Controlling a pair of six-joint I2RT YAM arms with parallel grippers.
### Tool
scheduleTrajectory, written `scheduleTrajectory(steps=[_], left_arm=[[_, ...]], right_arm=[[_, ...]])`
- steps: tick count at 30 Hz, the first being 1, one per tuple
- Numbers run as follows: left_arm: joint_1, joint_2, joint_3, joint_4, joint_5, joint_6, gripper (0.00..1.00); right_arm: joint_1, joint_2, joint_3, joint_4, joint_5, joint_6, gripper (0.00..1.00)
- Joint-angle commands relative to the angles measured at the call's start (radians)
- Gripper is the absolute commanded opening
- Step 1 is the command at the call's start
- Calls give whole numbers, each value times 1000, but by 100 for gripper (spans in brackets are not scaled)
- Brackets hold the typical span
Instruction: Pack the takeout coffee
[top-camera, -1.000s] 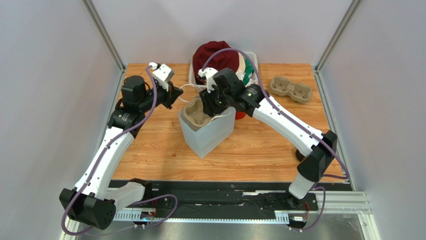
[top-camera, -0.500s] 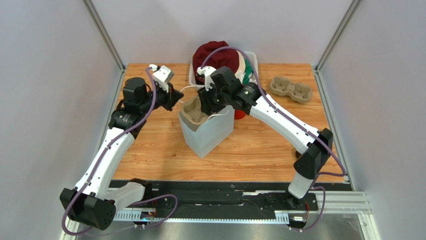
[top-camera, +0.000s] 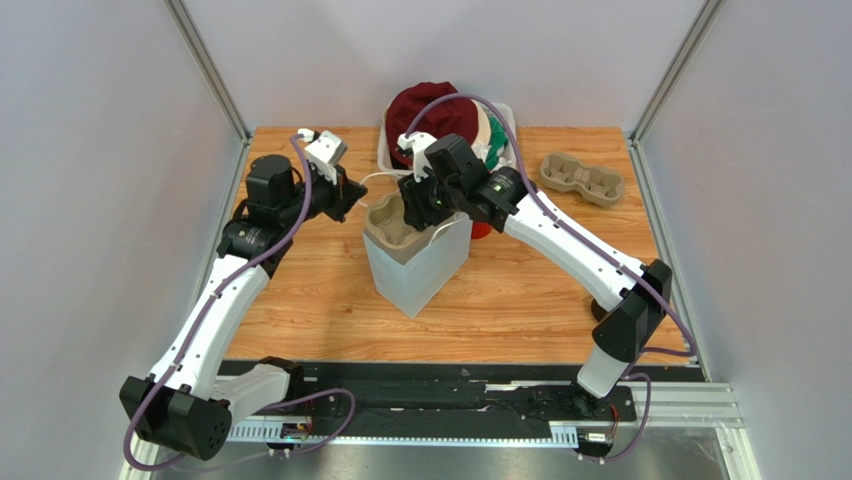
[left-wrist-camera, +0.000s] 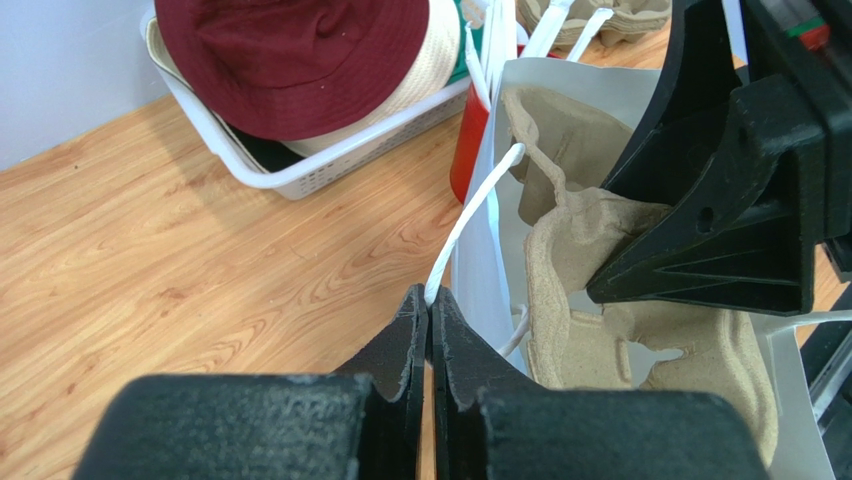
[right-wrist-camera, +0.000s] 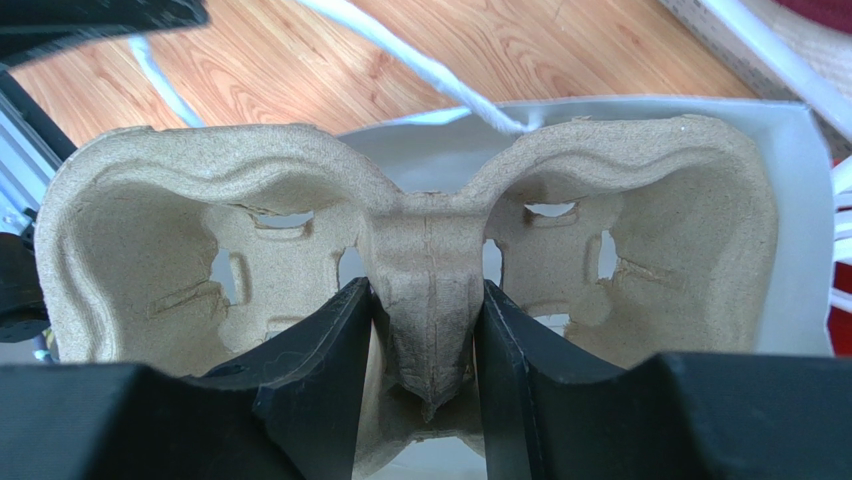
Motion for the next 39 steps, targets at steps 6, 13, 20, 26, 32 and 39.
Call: scheduleTrajectory(steps=[6, 13, 20, 26, 32, 39], left_arm=[[-4, -18, 47, -14, 5, -7, 0], [-4, -21, 47, -16, 10, -4, 0], [-4, -23, 47, -7, -10, -10, 0], [-4, -20, 73, -11, -7, -7, 0], [-4, -11, 99, -14, -80, -7, 0], [-5, -1, 88, -4, -113, -13, 0]], right_arm=[[6, -48, -58, 42, 68, -73, 43], [16, 0, -3, -18, 161, -124, 43], [44, 69, 67, -151, 217, -176, 44], [55, 104, 113, -225, 225, -185, 44], [58, 115, 126, -257, 218, -193, 44], [56, 132, 146, -280, 229, -207, 44]])
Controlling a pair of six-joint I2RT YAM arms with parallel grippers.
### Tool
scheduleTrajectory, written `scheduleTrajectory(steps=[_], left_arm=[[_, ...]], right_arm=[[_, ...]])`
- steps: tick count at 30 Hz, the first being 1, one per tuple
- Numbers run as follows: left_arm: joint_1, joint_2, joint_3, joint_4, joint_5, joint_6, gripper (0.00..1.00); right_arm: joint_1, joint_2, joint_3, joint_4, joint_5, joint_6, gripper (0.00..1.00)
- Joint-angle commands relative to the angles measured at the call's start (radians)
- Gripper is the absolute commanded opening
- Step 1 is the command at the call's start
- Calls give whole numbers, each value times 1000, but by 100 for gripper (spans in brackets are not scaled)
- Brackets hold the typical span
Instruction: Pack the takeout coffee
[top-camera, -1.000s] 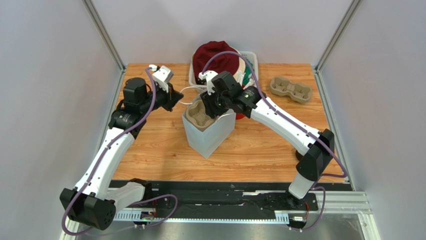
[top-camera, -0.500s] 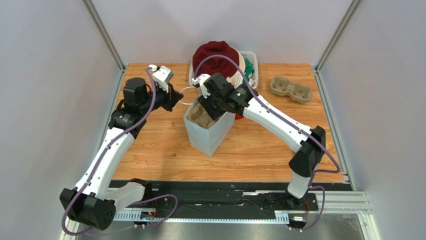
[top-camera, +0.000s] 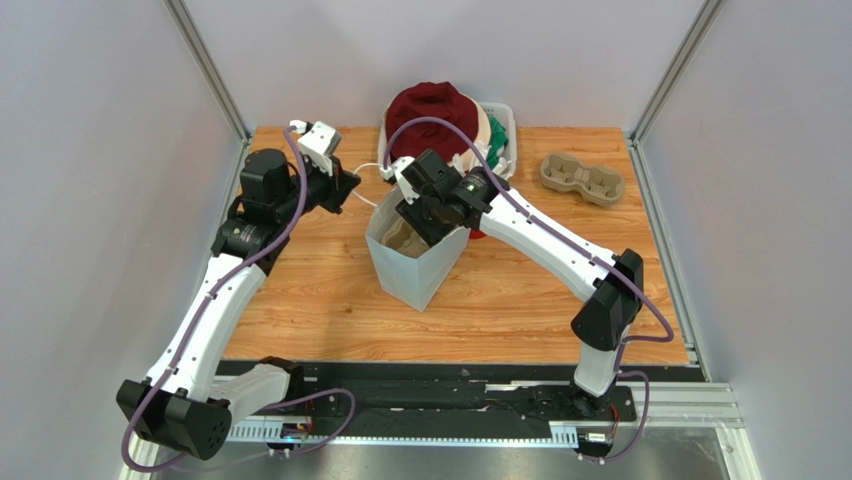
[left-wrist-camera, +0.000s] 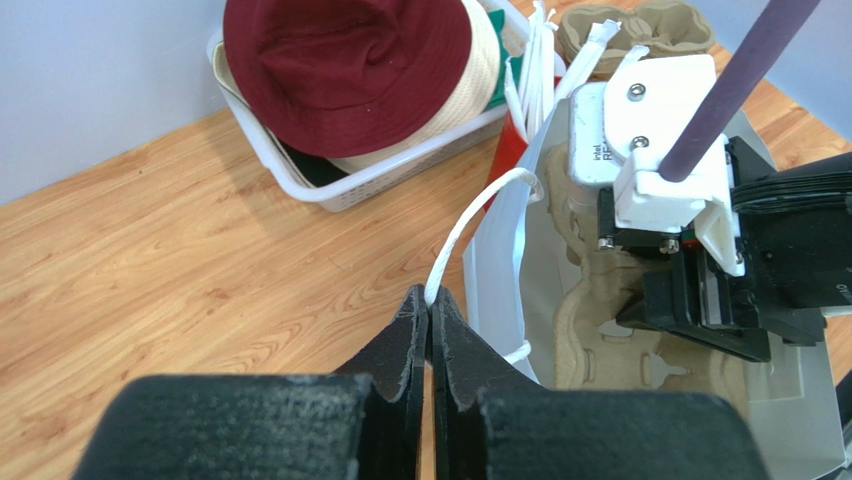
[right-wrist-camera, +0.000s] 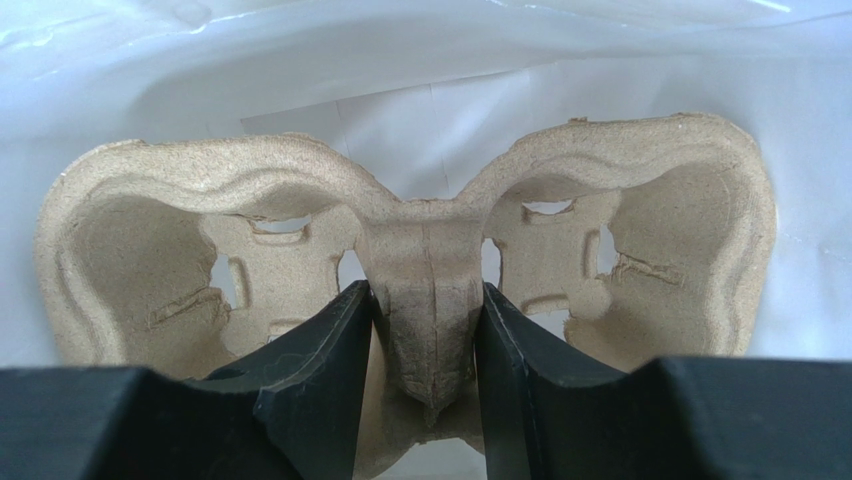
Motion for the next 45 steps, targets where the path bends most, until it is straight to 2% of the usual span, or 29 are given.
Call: scheduleTrajectory(steps=[1, 12, 22, 45], left_arm=[[-6, 1, 25, 27, -27, -13, 0], [-31, -1, -5, 41, 1, -22, 1], [-31, 13, -10, 41, -97, -24, 1], [-38, 25, -32, 56, -108, -28, 1]], right_arm=[[4, 19, 61, -26, 24, -23, 44], [6, 117, 125, -59, 6, -29, 44], [6, 140, 147, -95, -11, -35, 44], [4, 177, 162, -133, -47, -38, 45]])
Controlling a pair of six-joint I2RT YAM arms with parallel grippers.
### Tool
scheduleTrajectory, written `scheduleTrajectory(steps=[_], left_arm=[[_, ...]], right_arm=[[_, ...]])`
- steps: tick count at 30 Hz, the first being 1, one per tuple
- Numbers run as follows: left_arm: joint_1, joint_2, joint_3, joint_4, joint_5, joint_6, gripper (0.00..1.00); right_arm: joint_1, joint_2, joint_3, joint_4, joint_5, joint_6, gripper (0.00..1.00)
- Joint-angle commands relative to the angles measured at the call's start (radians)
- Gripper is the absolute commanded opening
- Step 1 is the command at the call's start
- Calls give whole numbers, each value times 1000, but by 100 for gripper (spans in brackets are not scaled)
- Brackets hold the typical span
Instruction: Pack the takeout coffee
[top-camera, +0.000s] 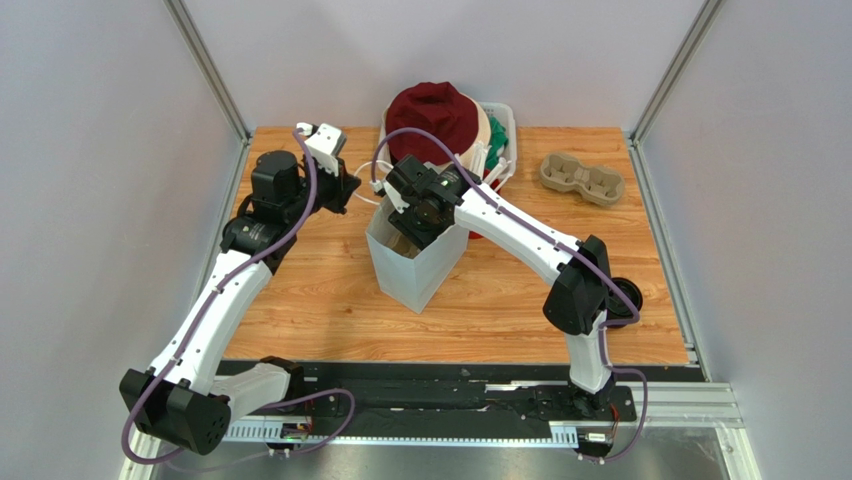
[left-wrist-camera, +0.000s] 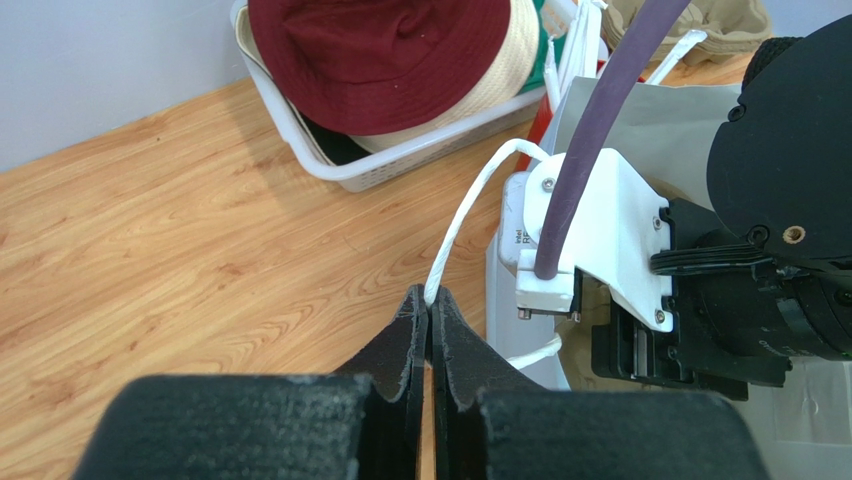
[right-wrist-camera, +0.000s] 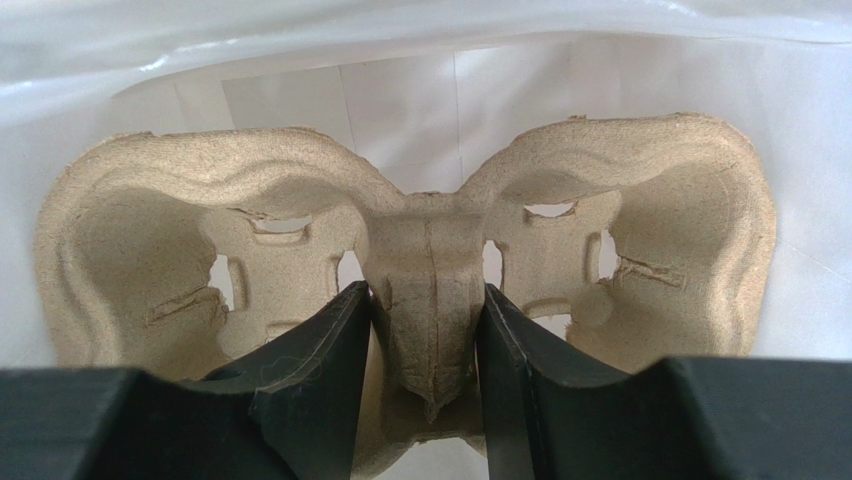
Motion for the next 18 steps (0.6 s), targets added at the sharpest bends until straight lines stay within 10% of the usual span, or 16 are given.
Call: scheduleTrajectory(steps=[1, 18], left_arm=[[-7, 0, -4, 36, -8, -16, 1], [-8, -5, -8, 37, -8, -15, 2]], right_arm=[[6, 6, 43, -13, -10, -15, 46], [9, -34, 74, -14, -23, -32, 75]])
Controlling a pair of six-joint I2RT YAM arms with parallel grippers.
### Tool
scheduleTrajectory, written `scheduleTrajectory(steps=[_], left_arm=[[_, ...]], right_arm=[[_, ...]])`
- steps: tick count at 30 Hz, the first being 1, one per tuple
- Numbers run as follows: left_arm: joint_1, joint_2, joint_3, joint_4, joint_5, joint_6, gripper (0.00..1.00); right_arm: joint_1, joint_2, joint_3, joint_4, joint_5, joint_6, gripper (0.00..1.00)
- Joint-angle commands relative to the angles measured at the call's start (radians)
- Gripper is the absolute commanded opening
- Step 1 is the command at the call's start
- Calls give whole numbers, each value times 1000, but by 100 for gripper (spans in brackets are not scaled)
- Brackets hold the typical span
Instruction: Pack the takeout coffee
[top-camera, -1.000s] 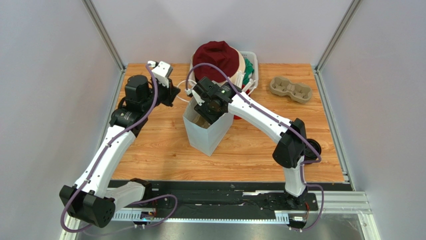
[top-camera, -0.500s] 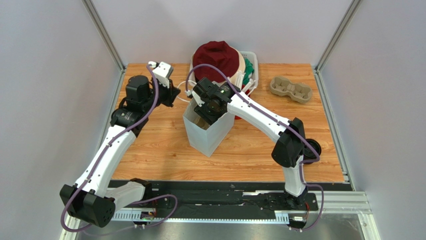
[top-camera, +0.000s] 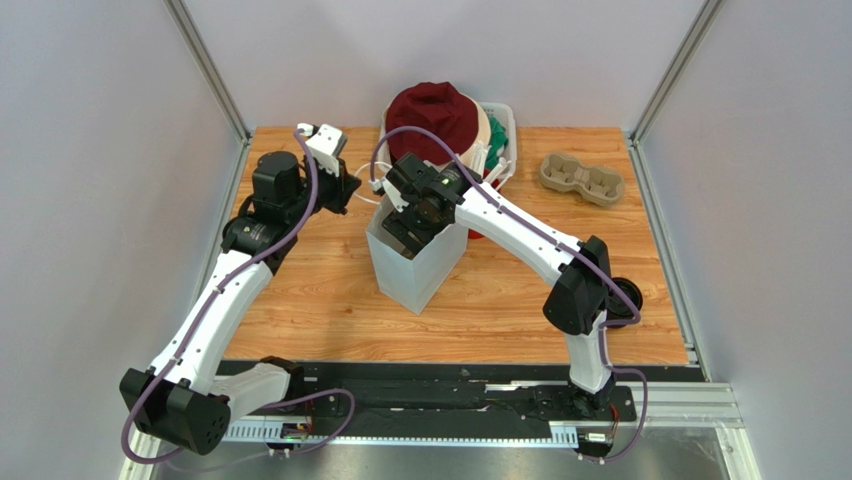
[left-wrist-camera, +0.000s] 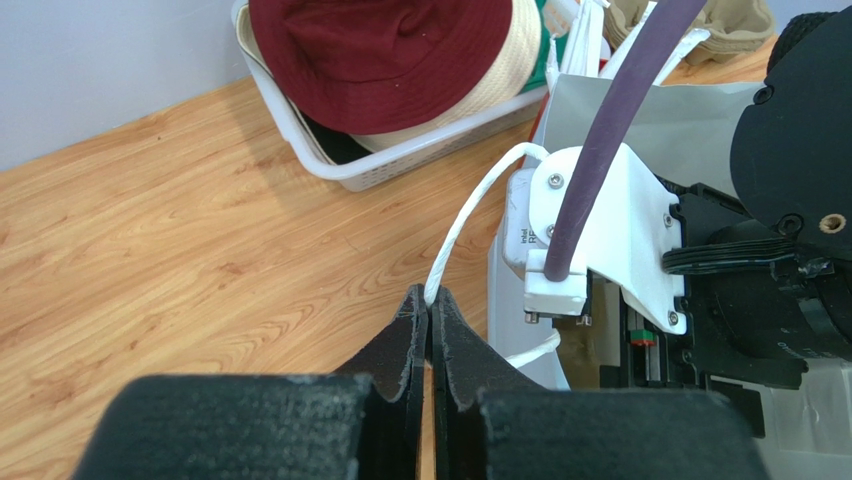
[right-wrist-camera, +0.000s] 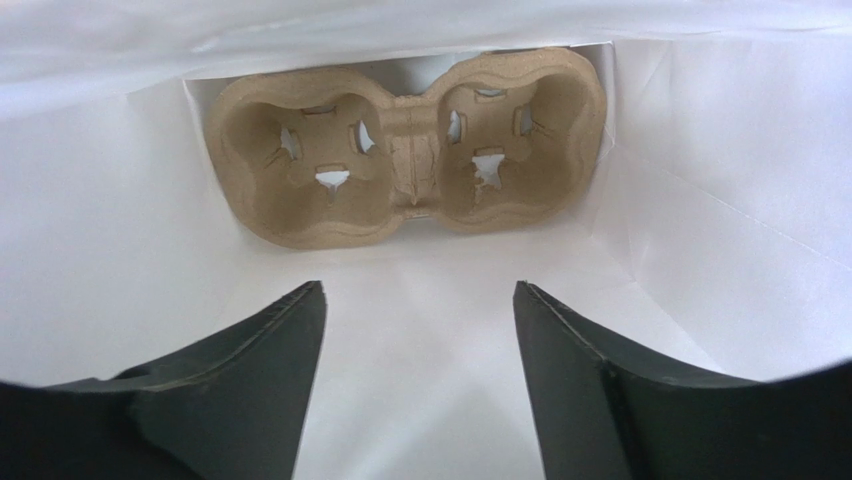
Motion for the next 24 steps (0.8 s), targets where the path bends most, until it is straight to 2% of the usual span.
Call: scheduleTrajectory(steps=[1, 7, 15, 24], left_arm=[[-4, -5, -1, 32, 0, -15, 2], [-4, -2, 2, 31, 3, -13, 2], [-4, -2, 5, 25, 11, -10, 2], [-4, 5, 13, 19, 20, -9, 3]], right_arm=[[10, -42, 58, 0, -17, -21, 76], [10, -88, 110, 2, -22, -47, 80], [9, -239, 203, 26, -2, -113, 86], [9, -436, 161, 19, -64, -214, 88]])
